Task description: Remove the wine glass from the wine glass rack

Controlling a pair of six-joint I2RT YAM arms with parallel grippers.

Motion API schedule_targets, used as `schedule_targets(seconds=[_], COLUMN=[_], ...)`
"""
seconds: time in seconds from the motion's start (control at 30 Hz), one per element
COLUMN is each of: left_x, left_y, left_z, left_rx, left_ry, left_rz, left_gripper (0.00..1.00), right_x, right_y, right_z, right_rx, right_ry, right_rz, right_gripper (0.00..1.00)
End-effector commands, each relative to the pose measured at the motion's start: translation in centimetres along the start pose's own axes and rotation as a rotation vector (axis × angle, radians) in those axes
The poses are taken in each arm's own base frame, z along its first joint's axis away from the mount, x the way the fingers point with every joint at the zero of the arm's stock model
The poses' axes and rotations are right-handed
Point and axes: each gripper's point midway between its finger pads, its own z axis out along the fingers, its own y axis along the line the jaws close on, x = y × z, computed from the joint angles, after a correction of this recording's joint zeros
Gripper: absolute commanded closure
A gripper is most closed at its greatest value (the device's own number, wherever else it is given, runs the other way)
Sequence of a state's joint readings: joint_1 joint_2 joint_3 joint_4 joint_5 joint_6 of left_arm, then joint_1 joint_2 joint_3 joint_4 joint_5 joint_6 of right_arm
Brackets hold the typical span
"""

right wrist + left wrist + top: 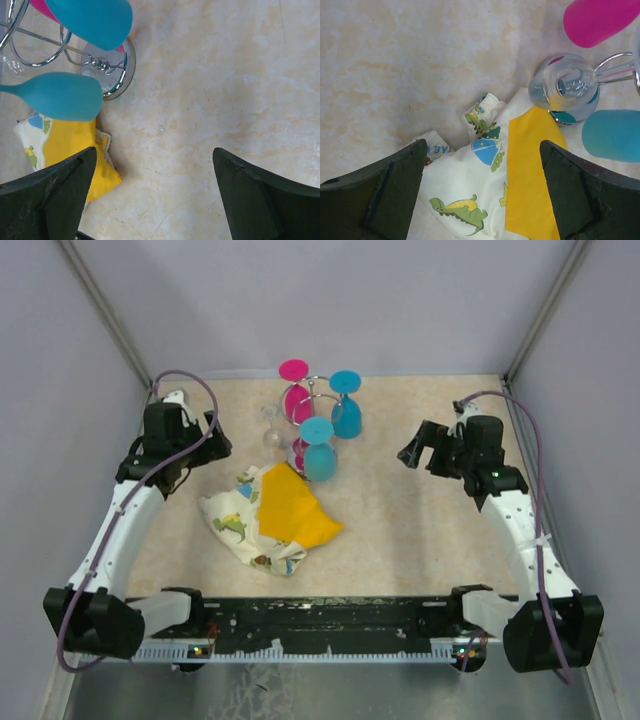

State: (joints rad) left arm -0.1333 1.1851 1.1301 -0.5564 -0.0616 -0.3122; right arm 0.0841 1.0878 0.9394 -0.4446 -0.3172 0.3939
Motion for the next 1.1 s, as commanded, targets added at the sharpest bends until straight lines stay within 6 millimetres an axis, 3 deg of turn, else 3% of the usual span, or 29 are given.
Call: schedule_targets(seconds=[0.0,0.13,0.23,0.37,0.47,0.57,0.67,0.73,0.8,0.93,1.07], left_x=[-1.4,-1.1,-0.2,0.7,1.6,1.6,1.1,0.5,0.0,-0.1,-0.2], left_y=[-1.0,-0.4,-0.1,0.1,0.0,0.4,1.2,1.5,1.8,2.6,3.3], left_z=[-2.1,-3.5,-3.9,-3.7,-3.5,-3.6,-4.1,-4.7,-5.3,-5.3,-5.2], left_rx=[0.064,0.052,0.052,0.050,0.060,0.043,-0.002,-0.023,-0.044,-0.100,-0.127], left_ry=[-0.099,-0.120,-0.117,-0.095,-0.075,-0.076,-0.096,-0.123,-0.145,-0.116,-0.118], left_rz=[-0.008,-0.009,-0.013,-0.030,-0.041,-0.036,-0.033,-0.051,-0.080,-0.124,-0.166], left_gripper=[0.00,0.00,0.00,0.00,0.00,0.00,0.00,0.00,0.00,0.00,0.00], right_x=[-2.3,0.9,4.7,9.6,11.9,13.4,14.6,17.2,18.2,18.2,19.4], right_y=[2.3,4.3,6.1,7.7,9.1,11.1,15.0,16.7,18.1,21.5,23.9], right_z=[-0.9,-1.2,-0.9,0.3,1.3,1.6,1.4,2.5,3.6,5.7,9.1], right_rx=[-0.093,-0.219,-0.262,-0.314,-0.347,-0.245,-0.198,-0.188,-0.184,-0.241,-0.245], right_ry=[-0.065,0.008,0.096,0.180,0.200,0.172,0.173,0.237,0.256,0.235,0.280], right_rz=[-0.018,0.013,-0.004,0.083,0.111,-0.108,-0.371,-0.507,-0.574,-0.643,-0.715], right_gripper=[0.01,0.01,0.01,0.01,0.01,0.01,0.01,0.01,0.01,0.01,0.01])
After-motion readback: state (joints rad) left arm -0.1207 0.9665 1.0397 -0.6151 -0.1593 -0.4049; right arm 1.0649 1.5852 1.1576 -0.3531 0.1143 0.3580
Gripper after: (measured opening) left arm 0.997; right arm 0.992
